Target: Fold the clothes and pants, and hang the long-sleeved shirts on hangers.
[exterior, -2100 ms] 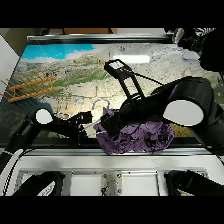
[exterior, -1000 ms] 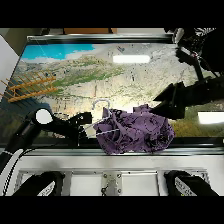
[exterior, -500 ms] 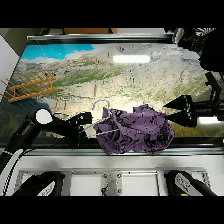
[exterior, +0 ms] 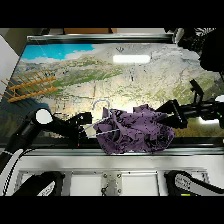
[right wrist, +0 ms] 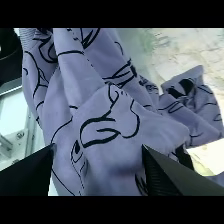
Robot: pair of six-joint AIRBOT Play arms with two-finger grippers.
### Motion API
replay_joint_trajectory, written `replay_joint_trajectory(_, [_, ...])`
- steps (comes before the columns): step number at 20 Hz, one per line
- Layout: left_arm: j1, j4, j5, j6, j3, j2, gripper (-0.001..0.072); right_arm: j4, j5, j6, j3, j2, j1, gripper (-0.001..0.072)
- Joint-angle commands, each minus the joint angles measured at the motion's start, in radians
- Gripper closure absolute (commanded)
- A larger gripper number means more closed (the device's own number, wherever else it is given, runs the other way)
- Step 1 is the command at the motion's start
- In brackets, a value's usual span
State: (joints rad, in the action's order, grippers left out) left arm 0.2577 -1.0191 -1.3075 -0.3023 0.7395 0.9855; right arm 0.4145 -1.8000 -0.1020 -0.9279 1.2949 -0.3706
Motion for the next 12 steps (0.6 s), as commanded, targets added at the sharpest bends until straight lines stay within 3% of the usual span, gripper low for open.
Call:
replay_joint_trajectory(1, [0.000,0.000,0.002,0.000,0.000,0.000,0.0690,-0.002,-0.003,-0.008,0.001,0.053,0.066,0.0122])
replay_joint_trajectory(12, [0.000,0.000,0.002,0.000,0.000,0.000,0.0690,-0.041,-0.002,-0.007,0.001,0.087,0.137,0.0122])
